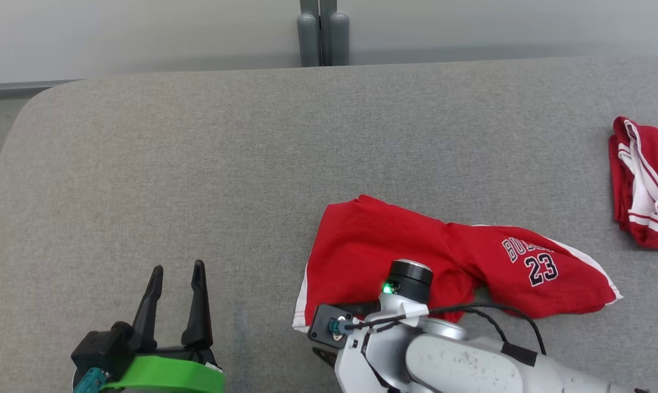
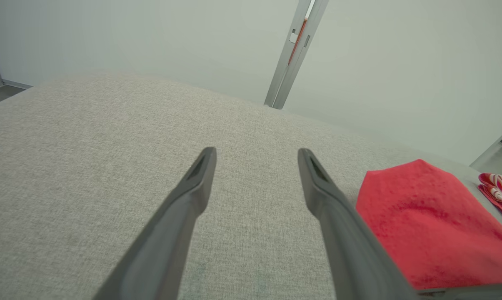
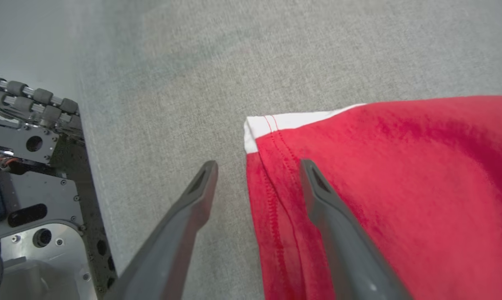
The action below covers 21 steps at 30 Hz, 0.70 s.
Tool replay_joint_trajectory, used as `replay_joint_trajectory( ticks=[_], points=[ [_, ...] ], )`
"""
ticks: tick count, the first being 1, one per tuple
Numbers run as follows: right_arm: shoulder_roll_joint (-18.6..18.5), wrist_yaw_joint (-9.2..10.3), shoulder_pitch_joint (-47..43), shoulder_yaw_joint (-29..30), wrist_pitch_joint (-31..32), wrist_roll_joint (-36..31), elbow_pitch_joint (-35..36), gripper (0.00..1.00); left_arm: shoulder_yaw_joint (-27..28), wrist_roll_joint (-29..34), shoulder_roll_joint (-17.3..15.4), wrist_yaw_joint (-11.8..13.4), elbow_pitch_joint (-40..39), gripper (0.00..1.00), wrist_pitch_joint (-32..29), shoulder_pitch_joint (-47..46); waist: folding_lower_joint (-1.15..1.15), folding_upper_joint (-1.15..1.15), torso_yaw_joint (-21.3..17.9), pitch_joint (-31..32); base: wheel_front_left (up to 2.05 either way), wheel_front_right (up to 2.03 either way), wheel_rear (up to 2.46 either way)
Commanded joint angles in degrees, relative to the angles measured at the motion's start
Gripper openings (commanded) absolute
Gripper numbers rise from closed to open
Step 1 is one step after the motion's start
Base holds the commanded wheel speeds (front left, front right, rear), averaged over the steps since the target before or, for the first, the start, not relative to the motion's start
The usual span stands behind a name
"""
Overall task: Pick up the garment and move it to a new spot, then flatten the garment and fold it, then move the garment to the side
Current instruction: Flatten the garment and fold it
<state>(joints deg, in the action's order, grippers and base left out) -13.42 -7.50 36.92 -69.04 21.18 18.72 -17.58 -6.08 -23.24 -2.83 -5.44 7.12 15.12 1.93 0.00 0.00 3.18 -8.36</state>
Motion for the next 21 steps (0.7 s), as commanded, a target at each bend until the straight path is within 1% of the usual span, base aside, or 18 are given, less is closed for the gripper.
replay_joint_trajectory(
  ticks=[1,6,7,8,9,11,14,16,18,21],
  points=[
    [0.3,0.01,1.4,-0.8,1.1,0.7,-1.3,1.0,-0.2,-0.3,-0.1,0.4,0.0,1.0,0.0,-0.8,0.0,0.0,0.8,-0.3,0.0,0.0,0.0],
    [1.4,0.01,3.7,-3.1,4.7,0.3,-6.4,1.0,-0.6,-0.9,-0.1,0.4,0.2,1.0,0.0,-1.0,0.0,0.0,1.8,-0.7,0.0,0.0,0.0],
    [1.4,0.01,3.9,-3.3,5.1,0.1,-7.2,0.87,-0.7,-1.0,-0.1,0.4,0.2,1.0,0.0,-1.1,0.0,0.0,1.9,-0.8,0.0,0.0,0.0],
    [1.6,0.01,4.0,-3.7,5.2,-0.2,-7.9,0.39,-0.7,-1.2,-0.1,0.5,0.2,1.0,0.0,-1.1,0.0,0.0,2.0,-0.8,0.0,0.0,0.0],
    [1.8,0.01,4.0,-3.8,4.7,-0.1,-8.3,0.0,-0.7,-1.3,-0.1,0.5,0.2,1.0,0.0,-1.1,0.0,0.0,2.1,-0.8,0.0,0.0,0.0],
    [1.6,0.01,4.4,-4.0,4.3,-0.1,-9.3,0.0,-0.6,-1.3,-0.1,0.6,0.2,1.0,0.0,-1.0,0.0,0.0,2.0,-0.9,0.0,0.0,0.0],
    [2.1,0.03,5.5,-0.8,0.9,-0.3,-8.9,0.0,-0.1,-1.0,-0.1,0.7,0.1,1.0,0.0,-0.5,0.0,0.0,1.3,-0.8,0.0,0.0,0.0],
    [2.7,0.02,5.4,3.5,-2.1,-0.2,-7.1,0.0,0.3,-0.7,-0.1,0.6,0.2,1.0,0.0,-0.1,0.0,0.0,0.7,-0.5,0.0,0.0,0.0],
    [2.5,0.02,4.4,8.6,-4.1,0.4,-4.1,0.0,0.9,-0.3,-0.2,0.6,0.1,1.0,0.0,0.2,0.0,0.0,0.0,0.0,0.0,0.0,0.0],
    [0.2,0.02,1.8,15.7,-4.7,1.4,2.1,0.0,1.5,0.4,-0.1,0.4,-0.2,1.0,0.0,0.8,0.0,0.0,-1.4,0.6,0.0,0.0,0.0]
  ],
)
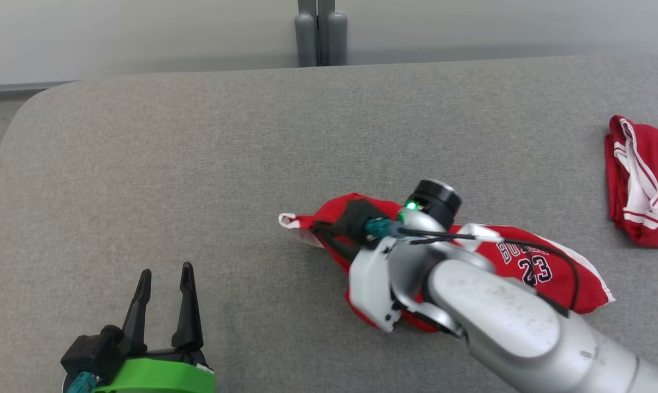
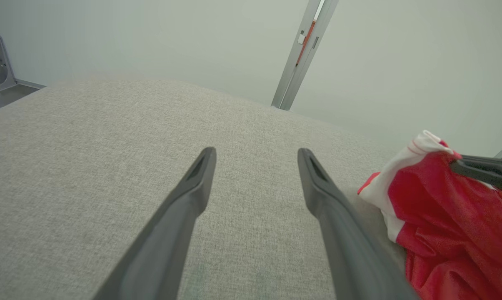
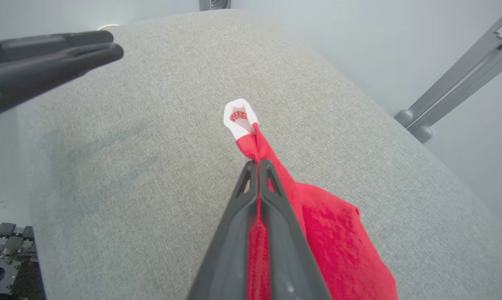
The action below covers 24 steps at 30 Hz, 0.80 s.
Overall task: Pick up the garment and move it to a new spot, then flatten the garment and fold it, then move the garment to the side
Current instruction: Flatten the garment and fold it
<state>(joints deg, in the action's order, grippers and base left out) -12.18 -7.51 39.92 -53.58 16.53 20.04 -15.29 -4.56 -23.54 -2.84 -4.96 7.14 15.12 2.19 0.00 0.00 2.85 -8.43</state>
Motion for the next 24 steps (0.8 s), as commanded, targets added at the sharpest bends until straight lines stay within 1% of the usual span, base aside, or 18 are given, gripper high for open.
replay_joint_trajectory(
  ticks=[1,4,8,10,13,15,17,19,21,23,24],
  points=[
    [-2.3,0.03,-2.5,3.0,0.3,0.5,2.9,0.0,0.2,1.0,-0.1,-0.2,-0.3,1.0,0.0,0.7,0.0,0.0,-1.7,0.9,0.0,0.0,0.0],
    [-6.0,0.02,-7.5,10.3,1.7,1.3,11.1,0.0,0.5,1.1,-0.1,-0.3,-0.8,1.0,0.0,1.1,0.0,0.0,-3.4,1.4,0.0,0.0,0.0],
    [-10.6,0.02,-17.3,20.7,4.3,3.6,21.8,0.0,0.8,1.3,-0.1,-0.4,-1.1,1.0,0.0,1.9,0.0,0.0,-5.7,1.7,0.0,0.0,0.0],
    [-11.8,0.02,-23.9,27.0,5.3,5.1,26.4,0.0,0.7,1.4,-0.1,-0.5,-1.3,1.0,0.0,1.8,0.0,0.0,-7.0,1.5,0.0,0.0,0.0],
    [-13.0,0.01,-31.6,34.1,6.0,7.8,30.2,0.0,0.5,1.6,-0.1,-0.5,-1.5,1.0,0.0,1.3,0.0,0.0,-8.4,1.0,0.0,0.0,0.0],
    [-14.5,0.02,-36.0,38.2,6.3,8.4,30.6,0.0,0.3,1.9,-0.1,-0.7,-1.4,1.0,0.0,1.0,0.0,0.0,-9.3,0.6,0.0,0.0,0.0],
    [-14.4,-0.01,-39.3,40.8,6.2,10.0,29.6,0.0,0.3,2.1,-0.1,-0.7,-1.4,1.0,0.0,0.7,0.0,0.0,-10.2,0.3,0.0,0.0,0.0],
    [-15.0,0.02,-41.1,42.9,5.9,10.7,27.3,0.0,0.0,2.2,-0.1,-0.9,-1.1,1.0,0.0,0.4,0.0,0.0,-11.0,0.0,0.0,0.0,0.0],
    [-15.9,0.02,-42.2,44.2,5.4,10.0,24.0,0.0,-0.4,2.4,-0.1,-1.1,-0.8,1.0,0.0,0.0,0.0,0.0,-11.4,-0.1,0.0,0.0,0.0],
    [-15.3,0.01,-43.0,45.2,4.7,10.8,20.3,0.0,-0.6,2.5,-0.2,-1.1,-0.7,1.0,0.0,-0.3,0.0,0.0,-11.6,-0.2,0.0,0.0,0.0],
    [-15.9,0.01,-43.2,46.1,4.4,9.9,18.2,0.0,-0.7,2.4,-0.2,-1.1,-0.7,1.0,0.0,-0.4,0.0,0.0,-11.6,-0.3,0.0,0.0,0.0]
  ],
)
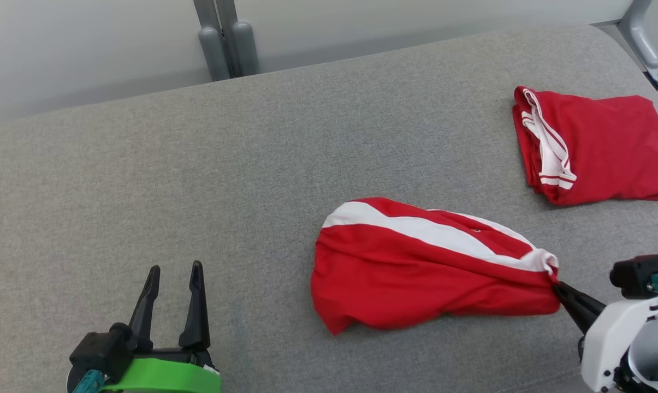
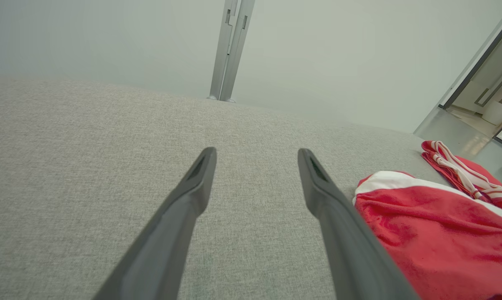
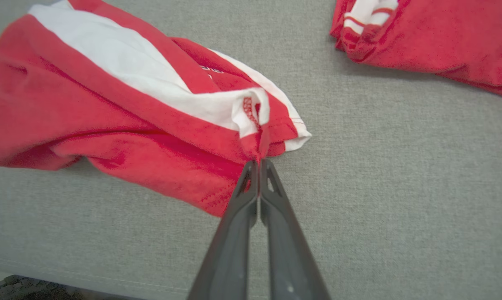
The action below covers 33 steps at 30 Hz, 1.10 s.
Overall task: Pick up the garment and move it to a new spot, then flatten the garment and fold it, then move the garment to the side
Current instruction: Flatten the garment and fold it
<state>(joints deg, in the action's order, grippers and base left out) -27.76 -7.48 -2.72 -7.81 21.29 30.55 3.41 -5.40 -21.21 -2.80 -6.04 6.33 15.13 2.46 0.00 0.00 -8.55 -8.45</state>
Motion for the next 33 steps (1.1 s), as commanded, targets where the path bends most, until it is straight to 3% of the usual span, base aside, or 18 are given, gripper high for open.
replay_joint_trajectory(
  ticks=[1,17,18,19,26,33],
  points=[
    [-0.7,-0.01,-0.6,0.9,-0.6,-1.1,-2.3,0.0,0.1,0.1,-0.2,-0.1,0.1,1.0,0.0,-0.8,0.0,0.0,-0.2,-0.3,0.0,0.0,0.0],
    [1.8,-0.02,3.7,0.7,-10.6,-5.0,-21.8,0.0,-4.6,-1.1,-0.2,-0.9,0.7,1.0,0.0,-3.0,0.0,0.0,-0.6,-1.4,0.0,0.0,0.0],
    [2.1,-0.02,4.1,0.7,-11.3,-5.4,-22.4,0.58,-5.0,-1.2,-0.2,-1.0,0.8,1.0,0.0,-3.2,0.0,0.0,-0.8,-1.3,0.0,0.0,0.0],
    [2.4,-0.02,4.4,0.7,-11.8,-5.5,-22.7,1.0,-5.5,-1.3,-0.2,-1.1,1.1,1.0,0.0,-3.3,0.0,0.0,-1.0,-1.3,0.0,0.0,0.0],
    [1.5,-0.02,4.5,2.8,-11.8,-7.9,-19.9,1.0,-9.5,-3.2,-0.2,-1.5,3.4,1.0,0.0,-4.8,0.0,0.0,-2.1,-0.9,0.0,0.0,0.0],
    [1.8,-0.02,2.1,5.4,-11.7,-12.2,-10.9,1.0,-19.9,-10.2,-0.2,-1.5,8.2,1.0,-0.7,-9.4,0.0,0.0,-2.6,-0.3,0.0,0.0,0.0]
  ],
)
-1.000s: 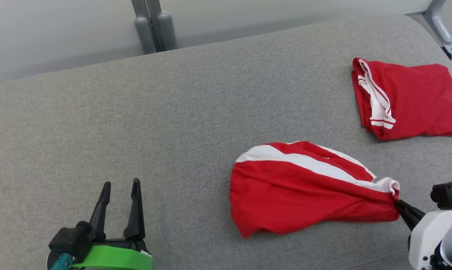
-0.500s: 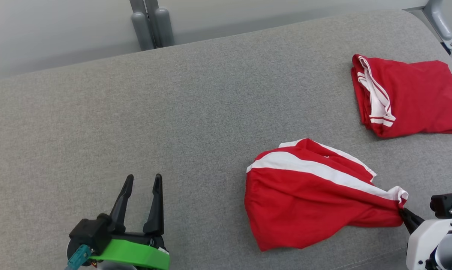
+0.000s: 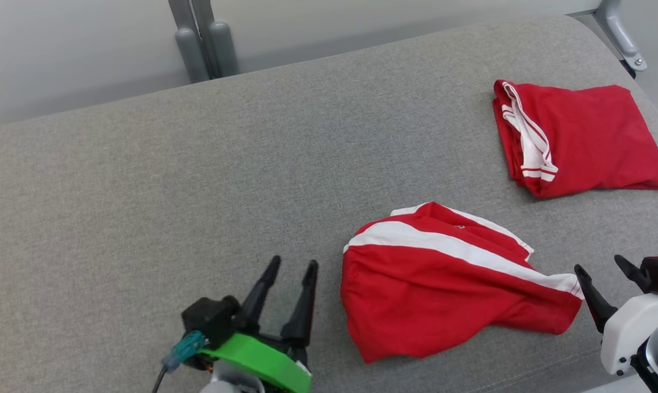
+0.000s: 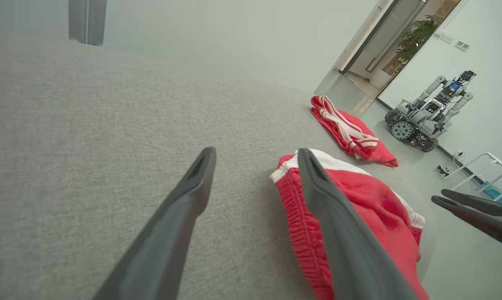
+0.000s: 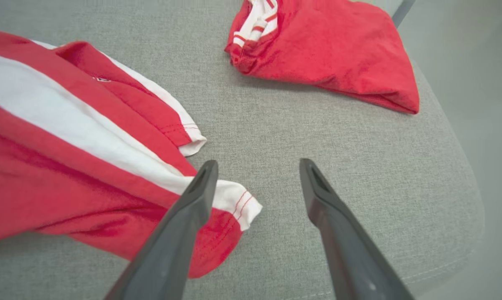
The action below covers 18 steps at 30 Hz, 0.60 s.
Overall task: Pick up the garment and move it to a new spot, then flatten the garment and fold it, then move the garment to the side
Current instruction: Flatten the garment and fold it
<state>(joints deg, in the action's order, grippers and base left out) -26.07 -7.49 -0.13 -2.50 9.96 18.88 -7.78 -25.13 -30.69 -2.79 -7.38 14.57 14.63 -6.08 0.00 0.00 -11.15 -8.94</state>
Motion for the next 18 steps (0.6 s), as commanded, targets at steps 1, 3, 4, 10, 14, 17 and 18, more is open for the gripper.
replay_joint_trajectory(
  ticks=[1,3,4,10,14,17,18],
  points=[
    [0.4,-0.01,-0.8,0.5,-1.0,-1.5,2.0,1.0,-1.9,-3.0,-0.2,-0.2,0.4,1.0,-1.1,-1.9,0.0,0.0,0.0,0.3,0.0,0.0,0.0],
    [1.2,-0.01,-1.6,1.0,-3.0,-3.6,4.7,1.0,-4.9,-8.6,-0.3,-0.2,1.0,1.0,-3.9,-3.5,0.0,0.0,0.1,0.6,0.0,0.0,0.0],
    [1.6,-0.01,-1.9,1.2,-4.8,-4.9,6.1,1.0,-6.1,-10.4,-0.3,-0.2,1.7,1.0,-5.7,-4.1,0.0,0.0,0.2,0.7,0.0,0.0,0.0],
    [8.3,0.01,-3.5,0.7,-21.5,-11.4,8.6,1.0,-10.2,-18.1,-0.3,0.0,7.2,1.0,-13.8,-9.1,0.0,0.0,-0.4,1.4,0.0,0.0,0.0],
    [12.2,0.01,-3.7,-2.0,-24.9,-11.8,4.9,1.0,-11.0,-21.7,-0.3,0.3,10.7,1.0,-15.7,-11.7,0.0,0.0,-1.7,1.3,0.0,0.0,0.0],
    [14.3,0.01,-3.3,-3.3,-25.2,-11.9,3.7,1.0,-11.3,-25.0,-0.3,0.2,12.3,1.0,-16.9,-13.5,0.0,0.0,-2.4,1.0,0.0,0.0,0.0],
    [15.0,0.0,-3.5,-3.8,-25.1,-11.5,3.5,1.0,-11.5,-26.1,-0.3,0.2,13.1,1.0,-17.2,-14.2,0.0,0.0,-2.6,1.0,0.0,0.0,0.0]
  ],
)
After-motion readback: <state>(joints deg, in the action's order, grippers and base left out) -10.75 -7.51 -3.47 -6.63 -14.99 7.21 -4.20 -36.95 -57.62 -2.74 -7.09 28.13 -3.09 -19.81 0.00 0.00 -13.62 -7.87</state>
